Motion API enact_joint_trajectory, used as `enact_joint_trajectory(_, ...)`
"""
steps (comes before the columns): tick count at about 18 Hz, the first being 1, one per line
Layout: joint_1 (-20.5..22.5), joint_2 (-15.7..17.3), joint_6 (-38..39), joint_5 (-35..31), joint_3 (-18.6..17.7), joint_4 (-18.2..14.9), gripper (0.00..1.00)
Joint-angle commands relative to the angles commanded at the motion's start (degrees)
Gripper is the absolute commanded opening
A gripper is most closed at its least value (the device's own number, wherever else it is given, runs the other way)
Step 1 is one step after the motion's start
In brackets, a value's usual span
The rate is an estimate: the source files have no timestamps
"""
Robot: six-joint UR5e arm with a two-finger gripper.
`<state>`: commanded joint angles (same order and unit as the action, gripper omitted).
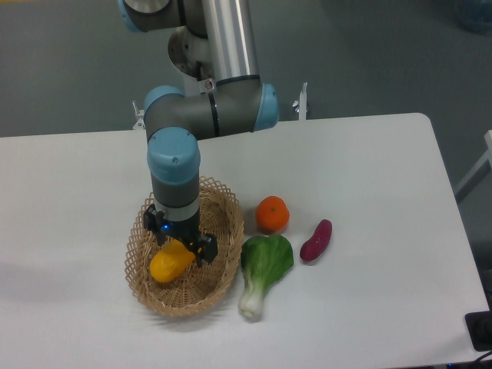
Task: Pick up the mango from the basket
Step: 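Lower the gripper into the basket around the yellow mango, then close the gripper on the yellow mango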
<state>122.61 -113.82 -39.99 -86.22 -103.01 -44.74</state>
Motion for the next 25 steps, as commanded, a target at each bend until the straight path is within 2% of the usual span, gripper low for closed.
enact_joint_trajectory(12,-0.45,-1.32,0.18,-1.06,-0.27,0.09,0.99)
enact_joint_trajectory(15,-0.45,-1.67,0.18,-1.15,-0.18,0.09,0.77)
enact_joint_trajectory(17,-0.45,-1.85,0.18,-2.02,-0.18,0.17,0.73)
enact_joint_trajectory(19,-0.97,-1.94,0.09,-2.20,-0.09,0.17,0.61)
enact_joint_trajectory(22,-0.97,-1.76,-0.18,-2.29,0.00,0.18,0.55)
enact_joint_trajectory(25,-0.97,-1.41,-0.35,-2.29,0.35,0.18,0.55)
